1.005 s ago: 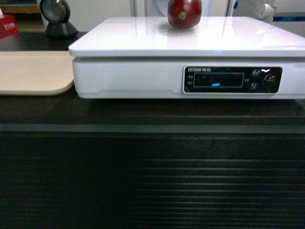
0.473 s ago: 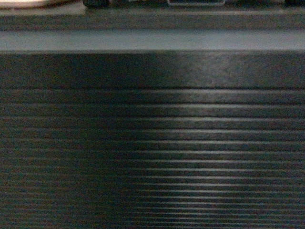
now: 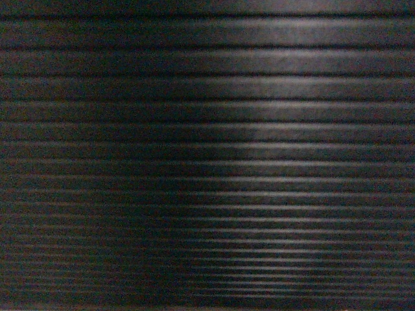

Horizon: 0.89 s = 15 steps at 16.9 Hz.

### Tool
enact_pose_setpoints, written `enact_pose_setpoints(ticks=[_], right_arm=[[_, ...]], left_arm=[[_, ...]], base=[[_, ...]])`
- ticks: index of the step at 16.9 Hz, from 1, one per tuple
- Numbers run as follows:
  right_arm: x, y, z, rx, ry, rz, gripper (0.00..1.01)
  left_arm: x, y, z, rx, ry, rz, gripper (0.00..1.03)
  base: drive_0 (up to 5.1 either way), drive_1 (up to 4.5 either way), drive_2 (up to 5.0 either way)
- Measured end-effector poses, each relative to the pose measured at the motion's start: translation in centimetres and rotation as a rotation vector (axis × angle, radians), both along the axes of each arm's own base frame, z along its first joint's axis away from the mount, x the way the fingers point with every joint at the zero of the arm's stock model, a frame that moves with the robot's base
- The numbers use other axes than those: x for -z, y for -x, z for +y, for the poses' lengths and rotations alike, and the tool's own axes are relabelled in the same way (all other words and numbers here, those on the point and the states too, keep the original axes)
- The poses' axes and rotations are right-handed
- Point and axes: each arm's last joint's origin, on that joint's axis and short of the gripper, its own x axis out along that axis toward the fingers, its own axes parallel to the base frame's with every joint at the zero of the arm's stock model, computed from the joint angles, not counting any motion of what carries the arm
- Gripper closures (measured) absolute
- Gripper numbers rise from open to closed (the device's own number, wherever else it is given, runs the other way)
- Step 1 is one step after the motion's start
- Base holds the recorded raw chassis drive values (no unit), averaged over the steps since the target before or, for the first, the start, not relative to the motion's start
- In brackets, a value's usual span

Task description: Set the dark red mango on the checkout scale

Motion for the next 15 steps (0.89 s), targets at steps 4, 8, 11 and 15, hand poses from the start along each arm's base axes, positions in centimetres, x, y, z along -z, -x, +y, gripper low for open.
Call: enact_pose_setpoints(ticks=[4,8,11,15], right_arm=[[0.03,0.00,0.00,0.000,0.001,0.003,0.03],[0.01,0.00,0.00,0.000,0.001,0.001,0.03],[0.01,0.00,0.00,0.000,0.001,0.001,0.03],[0.01,0.00,0.00,0.000,0.001,0.001,0.03]], left_arm=[[0.03,0.00,0.00,-0.001,0.000,0.003,0.05],[0.02,0.00,0.00,0.000,0.000,0.002,0.05],[0.01,0.00,0.00,0.000,0.000,0.002,0.05],[0.01,0.00,0.00,0.000,0.000,0.002,0.05]], base=[[0.0,0.00,0.0],[0.0,0.00,0.0],[0.0,0.00,0.0],[0.0,0.00,0.0]])
